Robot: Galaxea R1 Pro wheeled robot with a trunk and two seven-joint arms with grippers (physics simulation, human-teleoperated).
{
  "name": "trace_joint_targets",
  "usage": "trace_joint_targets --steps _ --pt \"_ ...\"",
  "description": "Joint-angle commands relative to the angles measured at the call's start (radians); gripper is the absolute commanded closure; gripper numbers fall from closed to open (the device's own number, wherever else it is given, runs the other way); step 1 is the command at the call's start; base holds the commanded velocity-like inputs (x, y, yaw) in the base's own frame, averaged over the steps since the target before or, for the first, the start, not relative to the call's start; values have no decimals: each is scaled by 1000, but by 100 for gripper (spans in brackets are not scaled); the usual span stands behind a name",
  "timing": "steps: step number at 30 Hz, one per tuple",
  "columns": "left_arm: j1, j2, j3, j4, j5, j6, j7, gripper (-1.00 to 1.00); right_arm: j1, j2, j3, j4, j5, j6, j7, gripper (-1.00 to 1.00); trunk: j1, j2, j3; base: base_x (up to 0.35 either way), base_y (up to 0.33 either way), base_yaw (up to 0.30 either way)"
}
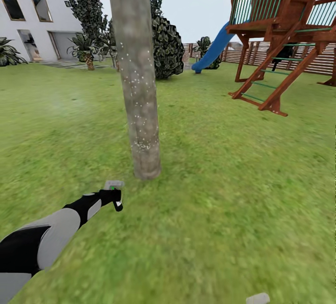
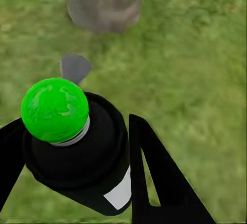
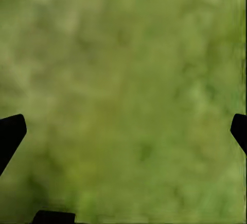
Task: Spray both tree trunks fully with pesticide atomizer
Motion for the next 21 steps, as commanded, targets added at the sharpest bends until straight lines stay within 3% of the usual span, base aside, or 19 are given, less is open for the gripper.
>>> trace_joint_targets --steps 1,2,4,6,9,11,13,14,15,17,19,20,21 --pt "8 0 11 -2 -9 -3 -4 100 0 -12 -10 -40 6 0 3 -100 -1 0 -1 -145 34 0" --pt "14 0 11 -2 -10 -12 -4 100 -1 -24 -12 -90 5 6 2 -100 -1 0 -1 -93 22 0" --pt "32 1 11 -3 -10 -26 -2 100 -27 -45 -14 -240 3 88 -24 -100 -1 0 -1 -39 9 0" --pt "40 1 11 -3 -10 -30 -2 100 -100 -55 -15 -317 1 208 -74 -100 -1 0 -1 -16 4 0" --pt "58 27 11 -4 -11 -33 -3 100 -231 -112 -16 -352 -6 285 -101 -100 -1 0 -1 -5 1 0" --pt "62 49 11 -4 -11 -35 -5 100 -317 -157 -16 -344 -29 316 -75 -100 -1 0 -1 -2 0 0" --pt "64 60 9 -6 -10 -36 -50 100 -404 -200 -15 -334 -93 391 30 -100 -1 0 -1 0 0 0" --pt "65 62 7 -14 -10 -35 -117 100 -446 -212 -15 -332 -131 424 89 -100 -1 0 -1 0 0 0" --pt "65 64 4 -32 -10 -34 -239 100 -497 -222 -14 -329 -165 467 175 -100 -1 0 -1 0 0 0" --pt "66 65 -5 -51 -13 -30 -420 100 -548 -228 -13 -329 -188 518 309 -100 -1 0 -1 0 0 0" --pt "66 60 -37 -62 -39 -26 -650 100 -595 -229 -13 -333 -197 562 491 -100 -1 0 -1 0 0 0" --pt "66 40 -57 -66 -72 -25 -814 100 -626 -228 -13 -335 -201 591 631 -100 -1 0 -1 0 0 0" --pt "66 12 -67 -68 -108 -25 -918 100 -647 -225 -13 -338 -203 622 756 -100 -1 0 -1 0 0 0"
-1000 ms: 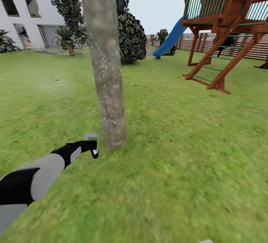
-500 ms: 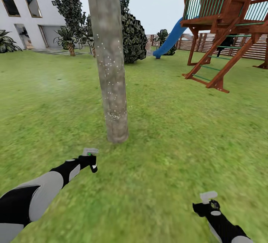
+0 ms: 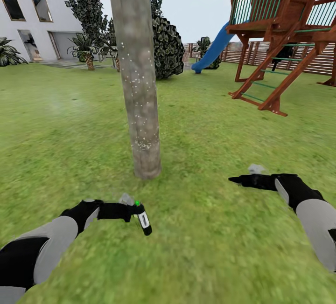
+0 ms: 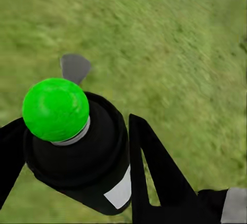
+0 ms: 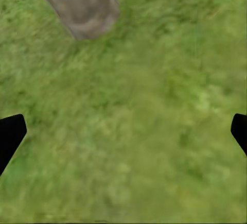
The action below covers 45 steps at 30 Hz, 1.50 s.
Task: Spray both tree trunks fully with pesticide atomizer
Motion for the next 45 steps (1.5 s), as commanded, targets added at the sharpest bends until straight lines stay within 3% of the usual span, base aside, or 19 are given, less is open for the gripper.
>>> trace_joint_targets --steps 1,2,4,5,8,10,12,14,17,18,21,24,29,37,45 --pt "-1 -17 5 -2 -38 2 -48 100 -9 5 -7 -10 9 28 85 -100 0 0 -1 0 0 0" --pt "-1 -37 1 -3 -87 1 -83 100 -15 14 -5 -37 9 56 176 -100 0 0 -1 0 0 0" --pt "-1 -70 -1 -3 -137 -1 -124 100 -20 23 -2 -66 10 93 287 -100 0 0 -1 0 0 0" --pt "-1 -88 -2 -7 -149 -3 -148 100 -21 31 -1 -73 10 106 347 -100 0 0 -1 0 0 0" --pt "-1 -110 1 -82 -159 0 -209 100 -22 60 2 -79 12 126 451 -100 0 0 -1 0 0 0" --pt "-1 -116 0 -120 -160 2 -250 100 -22 91 14 -80 13 140 496 -100 0 0 -1 0 0 0" --pt "-1 -118 0 -133 -160 3 -264 100 -22 127 87 -81 12 145 512 -100 0 0 -1 0 0 0" --pt "-1 -119 2 -155 -159 3 -269 100 -22 169 133 -81 11 146 534 -100 0 0 -1 0 0 0" --pt "-1 -120 4 -179 -159 5 -271 100 -22 202 151 -81 10 147 557 -100 0 0 -1 0 0 0" --pt "-1 -120 4 -182 -159 5 -271 100 -22 208 153 -81 10 147 561 100 0 0 -1 0 0 0" --pt "-1 -121 5 -186 -159 5 -271 100 -22 245 157 -81 10 147 567 100 0 0 -1 0 0 0" --pt "-1 -121 6 -187 -159 5 -271 100 -22 307 158 -81 11 148 568 100 0 0 -1 0 0 0" --pt "-1 -121 6 -188 -159 5 -271 100 -22 367 158 -81 13 147 567 100 0 0 -1 0 0 0" --pt "-1 -121 6 -188 -158 5 -270 100 -22 400 171 -78 14 146 567 100 0 0 -1 0 0 0" --pt "-1 -121 6 -188 -157 5 -270 100 -22 402 170 -76 17 145 564 100 0 0 -1 0 0 0"
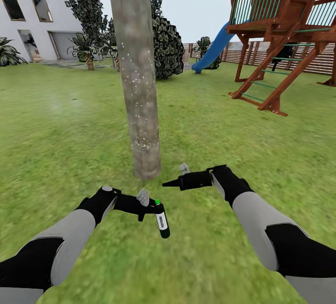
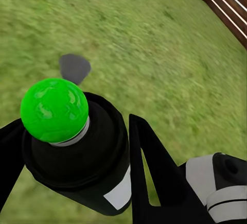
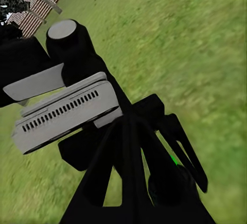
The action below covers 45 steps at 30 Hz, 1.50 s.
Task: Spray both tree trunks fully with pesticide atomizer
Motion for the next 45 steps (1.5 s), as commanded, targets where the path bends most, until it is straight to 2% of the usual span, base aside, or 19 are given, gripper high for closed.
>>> trace_joint_targets --steps 1,4,7,11,36,40,45 --pt "0 -1 5 -1 -6 1 -4 100 0 0 -3 -1 8 9 3 100 0 0 -1 0 0 0" --pt "0 0 6 -1 -6 1 -4 100 1 0 -2 1 8 8 -16 100 0 0 -1 0 0 0" --pt "-1 -1 5 -1 -6 1 -4 100 2 1 42 1 8 8 -30 100 0 0 -1 0 0 0" --pt "0 -1 5 -1 -6 1 -4 100 2 7 62 2 7 8 -34 100 0 0 -1 0 0 0" --pt "-1 -14 6 -1 -6 1 -4 100 6 15 64 9 7 6 -36 100 0 0 -1 0 0 0" --pt "-1 -14 6 -1 -6 0 -4 100 8 16 65 35 7 5 -66 100 0 0 -1 0 0 0" --pt "-1 -14 6 -1 -6 0 -4 100 8 17 65 44 7 4 -71 100 0 0 -1 0 0 0"
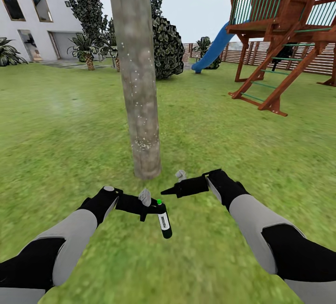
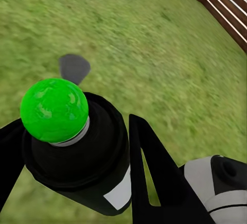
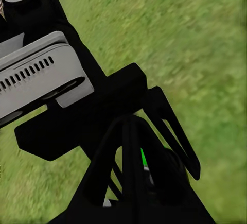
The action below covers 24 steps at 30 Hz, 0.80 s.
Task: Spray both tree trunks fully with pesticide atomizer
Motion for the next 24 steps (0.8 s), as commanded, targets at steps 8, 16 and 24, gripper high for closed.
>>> trace_joint_targets --steps 8,16,24 --pt "0 0 5 -1 -6 1 -3 100 0 2 -3 2 7 9 4 100 0 0 -1 0 0 0" --pt "0 0 5 -1 -6 1 -3 100 1 5 -3 3 7 9 4 100 0 0 -1 0 0 0" --pt "0 0 5 -1 -2 1 -3 100 3 5 -3 5 7 9 4 100 0 0 -1 0 0 0"
